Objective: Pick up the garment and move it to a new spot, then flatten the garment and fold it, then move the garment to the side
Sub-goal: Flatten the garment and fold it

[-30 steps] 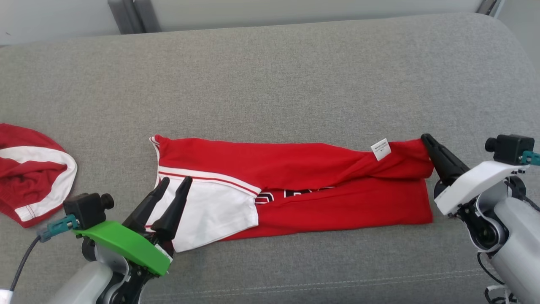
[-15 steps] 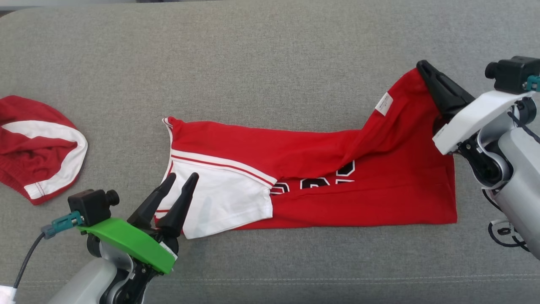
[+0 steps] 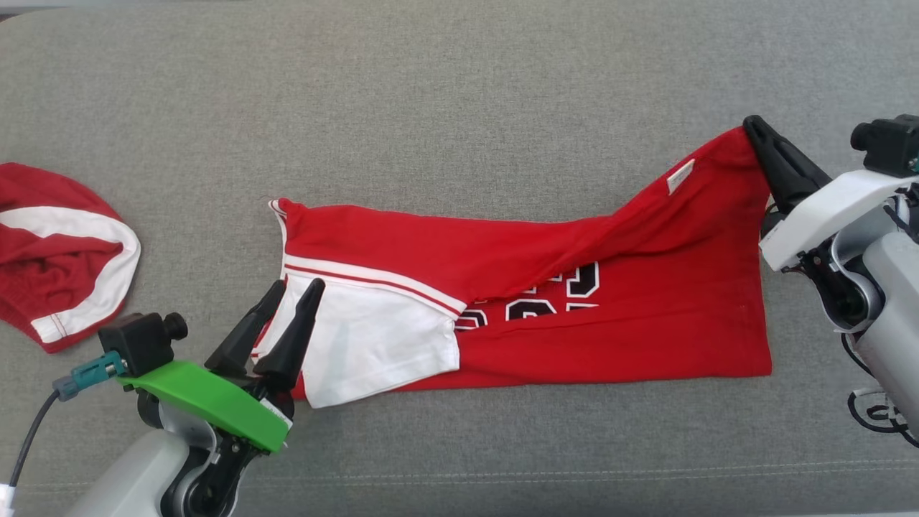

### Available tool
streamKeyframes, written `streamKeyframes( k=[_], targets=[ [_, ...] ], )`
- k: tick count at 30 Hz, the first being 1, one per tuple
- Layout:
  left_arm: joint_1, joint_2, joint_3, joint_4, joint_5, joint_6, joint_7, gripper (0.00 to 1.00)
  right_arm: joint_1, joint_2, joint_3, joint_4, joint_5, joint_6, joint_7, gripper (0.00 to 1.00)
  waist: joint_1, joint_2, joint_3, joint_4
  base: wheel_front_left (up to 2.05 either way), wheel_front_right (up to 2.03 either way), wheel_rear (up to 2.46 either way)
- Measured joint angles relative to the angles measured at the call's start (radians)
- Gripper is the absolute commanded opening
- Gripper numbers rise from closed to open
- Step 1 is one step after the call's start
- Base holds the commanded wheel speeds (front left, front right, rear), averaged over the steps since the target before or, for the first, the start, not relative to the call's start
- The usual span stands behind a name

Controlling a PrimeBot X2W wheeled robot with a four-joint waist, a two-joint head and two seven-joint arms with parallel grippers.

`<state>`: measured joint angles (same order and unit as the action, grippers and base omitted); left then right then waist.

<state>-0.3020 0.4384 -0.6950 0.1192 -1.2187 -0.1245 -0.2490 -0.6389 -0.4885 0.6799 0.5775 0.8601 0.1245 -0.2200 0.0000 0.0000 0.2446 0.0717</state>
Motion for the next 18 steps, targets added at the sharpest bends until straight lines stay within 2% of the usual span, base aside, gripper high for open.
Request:
streamKeyframes(
  k=[4, 10, 18],
  targets=[
    [0.0, 0.001, -0.001, -0.013, 0.0, 0.0, 0.0, 1.0, 0.001, 0.009, -0.022, 0.034, 0.002, 0.0, -0.009, 0.0, 0.0, 0.0, 0.008, -0.015, 0.0, 0.0, 0.0],
    [-0.01, 0.006, -0.026, -0.038, 0.004, 0.0, 0.0, 1.0, -0.079, 0.061, -0.032, 0.051, -0.01, 0.0, -0.016, 0.0, 0.0, 0.0, 0.042, -0.023, 0.0, 0.0, 0.0],
    [-0.043, -0.001, -0.049, -0.032, 0.009, 0.0, 0.0, 1.0, -0.152, 0.064, -0.04, 0.118, -0.051, 0.0, -0.023, 0.0, 0.0, 0.0, 0.072, 0.008, 0.0, 0.0, 0.0]
  ],
)
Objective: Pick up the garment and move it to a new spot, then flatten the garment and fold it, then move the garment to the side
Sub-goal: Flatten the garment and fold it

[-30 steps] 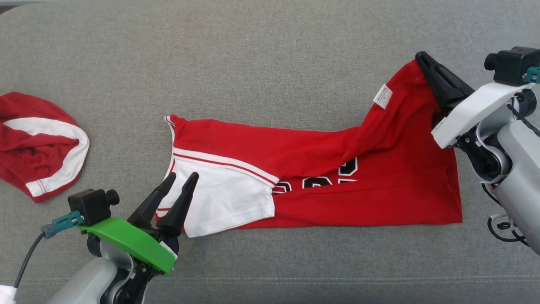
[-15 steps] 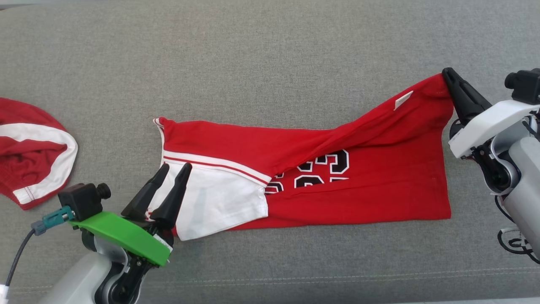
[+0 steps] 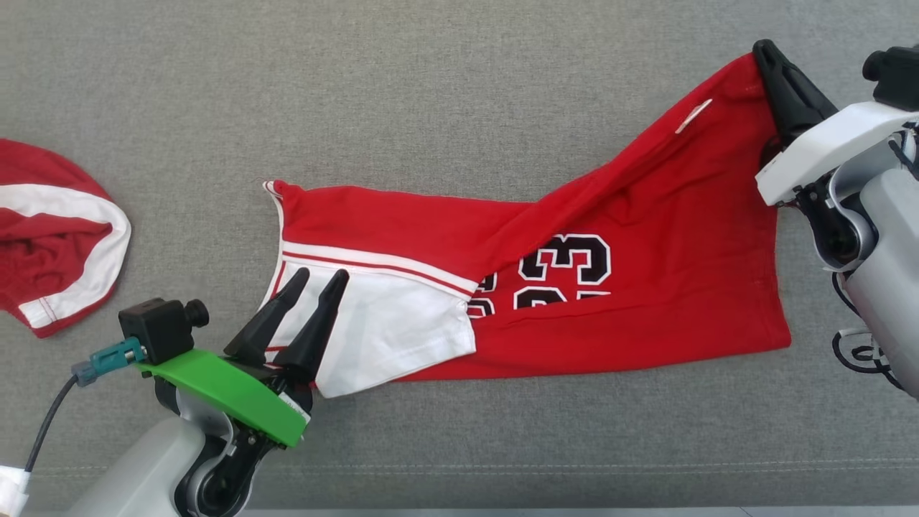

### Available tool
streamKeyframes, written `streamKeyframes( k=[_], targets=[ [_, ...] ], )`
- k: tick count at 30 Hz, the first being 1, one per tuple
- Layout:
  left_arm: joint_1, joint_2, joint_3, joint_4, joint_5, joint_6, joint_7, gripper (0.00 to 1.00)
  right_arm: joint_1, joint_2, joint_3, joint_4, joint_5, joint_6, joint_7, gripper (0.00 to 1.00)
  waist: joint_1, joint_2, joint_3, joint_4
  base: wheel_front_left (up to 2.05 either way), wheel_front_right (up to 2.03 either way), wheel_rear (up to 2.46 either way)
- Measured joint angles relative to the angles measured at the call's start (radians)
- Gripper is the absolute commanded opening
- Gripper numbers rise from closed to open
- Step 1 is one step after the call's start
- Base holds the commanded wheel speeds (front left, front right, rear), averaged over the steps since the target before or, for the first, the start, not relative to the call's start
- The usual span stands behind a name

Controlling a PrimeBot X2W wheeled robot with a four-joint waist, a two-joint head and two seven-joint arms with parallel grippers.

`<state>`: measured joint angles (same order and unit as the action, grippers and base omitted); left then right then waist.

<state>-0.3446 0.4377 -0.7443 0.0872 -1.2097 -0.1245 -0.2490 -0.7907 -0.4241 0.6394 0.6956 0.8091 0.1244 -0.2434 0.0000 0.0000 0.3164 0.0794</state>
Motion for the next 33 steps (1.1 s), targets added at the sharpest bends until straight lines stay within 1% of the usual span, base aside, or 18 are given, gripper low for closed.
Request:
streamKeyframes(
  k=[6, 11, 14, 17, 21, 24, 28, 33],
  targets=[
    [0.004, -0.004, 0.016, 0.025, -0.001, 0.0, 0.0, 1.0, 0.037, 0.02, 0.041, -0.02, -0.009, 0.0, -0.007, 0.0, 0.0, 0.0, -0.016, 0.017, 0.0, 0.0, 0.0],
    [0.029, 0.012, 0.024, 0.057, -0.013, 0.0, -0.003, 1.0, 0.113, 0.04, 0.062, -0.082, -0.009, 0.0, -0.007, 0.0, 0.0, 0.0, -0.038, 0.007, 0.0, 0.0, 0.0],
    [0.049, 0.027, 0.005, 0.067, -0.022, 0.0, -0.003, 1.0, 0.142, 0.045, 0.058, -0.121, -0.01, 0.0, -0.007, 0.0, 0.0, 0.0, -0.049, -0.008, 0.0, 0.0, 0.0],
    [0.059, 0.028, -0.009, 0.071, -0.031, 0.0, 0.0, 1.0, 0.181, 0.043, 0.045, -0.141, -0.011, 0.0, -0.007, 0.0, 0.0, 0.0, -0.062, -0.025, 0.0, 0.0, 0.0],
    [0.074, 0.033, -0.019, 0.11, -0.038, 0.0, 0.012, 1.0, 0.223, 0.045, 0.04, -0.159, -0.011, 0.0, -0.007, 0.0, 0.0, 0.0, -0.079, -0.047, 0.0, 0.0, 0.0],
    [0.096, 0.04, -0.034, 0.134, -0.072, 0.0, 0.043, 1.0, 0.231, 0.046, 0.039, -0.177, -0.011, 0.0, -0.007, 0.0, 0.0, 0.0, -0.089, -0.065, 0.0, 0.0, 0.0],
    [0.103, 0.041, -0.055, 0.156, -0.073, 0.0, 0.069, 1.0, 0.239, 0.035, 0.021, -0.196, -0.02, 0.0, -0.007, 0.0, 0.0, 0.0, -0.097, -0.082, 0.0, 0.0, 0.0],
    [0.103, 0.039, -0.065, 0.172, -0.081, 0.0, 0.086, 1.0, 0.254, 0.03, 0.012, -0.212, -0.028, 0.0, -0.007, 0.0, 0.0, 0.0, -0.1, -0.085, 0.0, 0.0, 0.0]
  ],
)
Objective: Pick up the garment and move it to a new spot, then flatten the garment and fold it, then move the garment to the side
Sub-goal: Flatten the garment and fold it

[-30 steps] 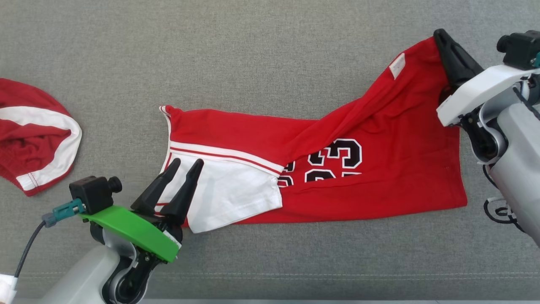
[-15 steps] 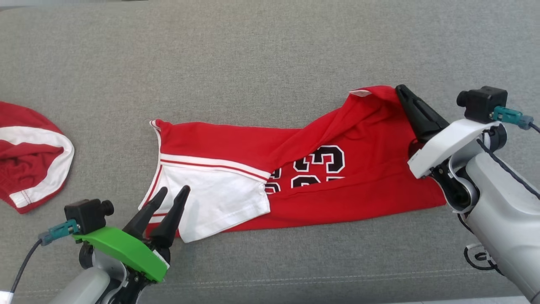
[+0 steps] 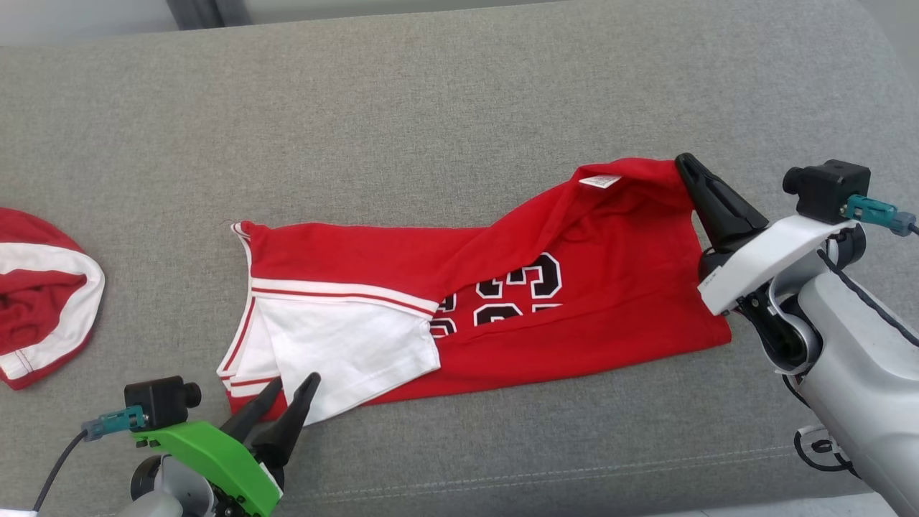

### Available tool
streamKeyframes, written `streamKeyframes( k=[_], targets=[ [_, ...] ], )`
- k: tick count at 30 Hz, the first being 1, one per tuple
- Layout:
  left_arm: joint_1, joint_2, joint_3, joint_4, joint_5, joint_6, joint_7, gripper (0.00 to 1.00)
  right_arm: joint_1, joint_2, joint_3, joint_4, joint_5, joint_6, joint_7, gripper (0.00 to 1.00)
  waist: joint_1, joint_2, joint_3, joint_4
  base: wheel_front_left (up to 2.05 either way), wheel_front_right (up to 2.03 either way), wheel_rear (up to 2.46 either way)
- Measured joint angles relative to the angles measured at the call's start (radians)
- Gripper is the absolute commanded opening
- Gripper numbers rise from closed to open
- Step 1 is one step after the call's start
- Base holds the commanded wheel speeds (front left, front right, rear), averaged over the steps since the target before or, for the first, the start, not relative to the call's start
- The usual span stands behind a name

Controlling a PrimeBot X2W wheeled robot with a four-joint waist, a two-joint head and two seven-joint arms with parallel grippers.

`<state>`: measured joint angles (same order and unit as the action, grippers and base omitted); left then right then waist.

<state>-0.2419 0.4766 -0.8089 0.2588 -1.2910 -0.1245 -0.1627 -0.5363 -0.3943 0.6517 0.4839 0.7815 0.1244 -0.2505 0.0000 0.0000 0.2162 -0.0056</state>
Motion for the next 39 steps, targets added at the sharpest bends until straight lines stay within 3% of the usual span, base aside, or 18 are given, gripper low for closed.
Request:
streamKeyframes(
  k=[9, 10, 12, 14, 15, 17, 19, 29, 39],
  targets=[
    [0.0, -0.001, -0.006, 0.025, -0.002, 0.0, 0.014, 1.0, 0.024, -0.001, -0.017, -0.026, -0.01, 0.0, 0.0, 0.0, 0.0, 0.0, -0.007, 0.004, 0.0, 0.0, 0.0],
    [0.0, -0.001, -0.006, 0.025, -0.002, 0.0, 0.014, 0.92, 0.024, -0.001, -0.017, -0.026, -0.01, 0.0, 0.0, 0.0, 0.0, 0.0, -0.007, 0.004, 0.0, 0.0, 0.0],
    [0.0, -0.002, -0.009, 0.025, -0.005, 0.0, 0.02, 0.55, 0.033, -0.002, -0.021, -0.029, -0.01, 0.0, 0.0, 0.0, 0.0, 0.0, -0.007, 0.006, 0.0, 0.0, 0.0],
    [0.0, -0.003, -0.013, 0.021, -0.008, 0.0, 0.023, 0.4, 0.037, -0.003, -0.024, -0.032, -0.015, 0.0, 0.0, 0.0, 0.0, 0.0, -0.008, 0.008, 0.0, 0.0, 0.0],
    [0.0, -0.005, -0.016, 0.018, -0.008, 0.0, 0.026, 0.4, 0.037, -0.004, -0.026, -0.034, -0.016, 0.0, 0.0, 0.0, 0.0, 0.0, -0.008, 0.009, 0.0, 0.0, 0.0],
    [0.0, -0.011, -0.02, 0.008, -0.008, 0.0, 0.026, 0.23, 0.037, -0.005, -0.03, -0.037, -0.017, 0.0, 0.0, 0.0, 0.0, 0.0, -0.008, 0.011, 0.0, 0.0, 0.0],
    [0.0, -0.014, -0.021, -0.001, -0.008, 0.0, 0.025, 0.0, 0.039, -0.007, -0.033, -0.04, -0.018, 0.0, 0.0, 0.0, 0.0, 0.0, -0.008, 0.013, 0.0, 0.0, 0.0],
    [-0.027, 0.007, 0.045, -0.082, -0.022, 0.0, -0.025, 0.0, 0.056, -0.008, -0.052, -0.056, -0.035, 0.0, 0.0, 0.0, 0.0, 0.0, -0.011, 0.018, 0.0, 0.0, 0.0],
    [-0.212, 0.021, 0.134, -0.127, -0.158, 0.0, 0.032, 0.0, 0.065, 0.009, -0.031, -0.07, -0.035, 0.0, 0.0, 0.0, 0.0, 0.0, 0.009, 0.009, 0.0, 0.0, 0.0]
  ],
)
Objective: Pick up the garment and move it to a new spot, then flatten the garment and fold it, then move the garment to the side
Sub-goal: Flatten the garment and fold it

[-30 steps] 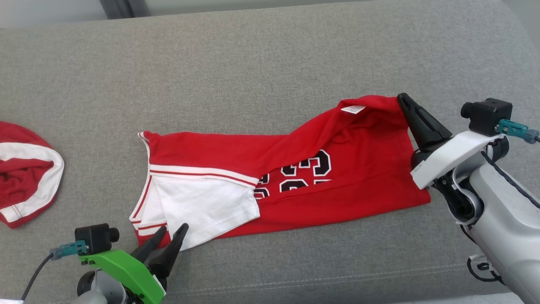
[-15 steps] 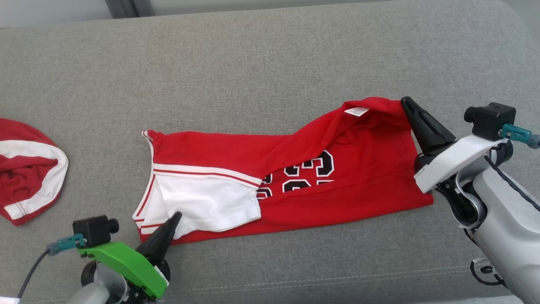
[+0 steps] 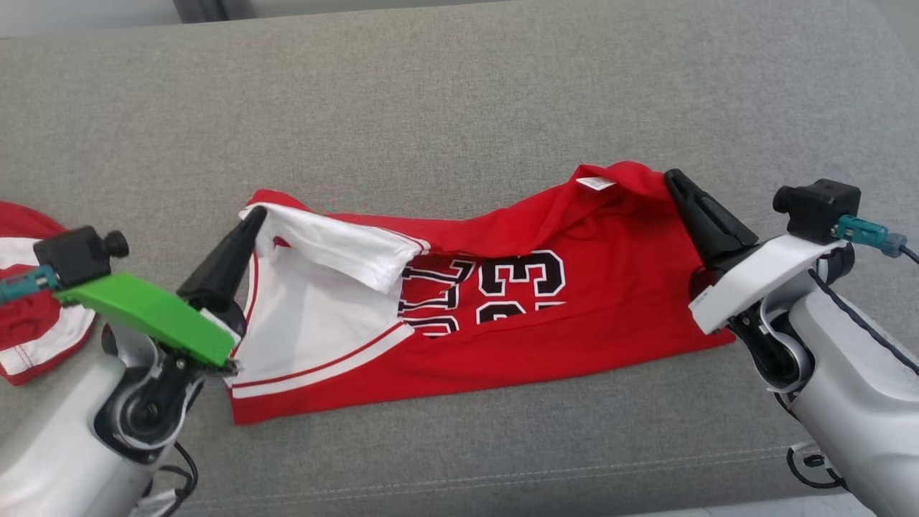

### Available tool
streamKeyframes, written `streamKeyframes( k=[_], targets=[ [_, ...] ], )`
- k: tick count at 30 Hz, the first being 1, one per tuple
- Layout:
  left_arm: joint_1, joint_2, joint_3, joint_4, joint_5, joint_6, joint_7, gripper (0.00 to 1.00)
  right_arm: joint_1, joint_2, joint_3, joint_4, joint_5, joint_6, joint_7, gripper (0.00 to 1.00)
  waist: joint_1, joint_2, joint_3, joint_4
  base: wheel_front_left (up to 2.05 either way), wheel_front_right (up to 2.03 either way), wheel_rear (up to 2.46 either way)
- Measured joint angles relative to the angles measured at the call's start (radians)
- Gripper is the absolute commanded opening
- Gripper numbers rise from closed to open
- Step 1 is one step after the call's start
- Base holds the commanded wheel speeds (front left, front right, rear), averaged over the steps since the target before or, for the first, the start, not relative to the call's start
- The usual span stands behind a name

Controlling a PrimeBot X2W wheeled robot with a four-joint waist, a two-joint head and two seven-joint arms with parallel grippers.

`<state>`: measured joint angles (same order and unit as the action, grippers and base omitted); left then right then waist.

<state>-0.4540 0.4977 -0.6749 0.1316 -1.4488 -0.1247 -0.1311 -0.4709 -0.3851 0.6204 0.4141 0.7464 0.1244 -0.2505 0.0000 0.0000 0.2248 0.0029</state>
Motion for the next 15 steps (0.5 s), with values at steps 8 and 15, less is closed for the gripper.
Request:
streamKeyframes(
  k=[8, 15],
  targets=[
    [-0.177, 0.011, 0.076, 0.139, -0.146, 0.0, 0.138, 0.0, -0.12, 0.013, 0.014, 0.042, 0.012, 0.0, 0.0, 0.0, 0.0, 0.0, 0.056, -0.021, 0.0, 0.0, 0.0],
    [-0.328, 0.056, 0.121, 0.244, -0.162, 0.031, 0.226, 0.0, -0.255, 0.051, 0.014, 0.084, 0.039, 0.0, 0.0, 0.0, 0.0, 0.0, 0.126, -0.043, 0.0, 0.0, 0.0]
  ],
)
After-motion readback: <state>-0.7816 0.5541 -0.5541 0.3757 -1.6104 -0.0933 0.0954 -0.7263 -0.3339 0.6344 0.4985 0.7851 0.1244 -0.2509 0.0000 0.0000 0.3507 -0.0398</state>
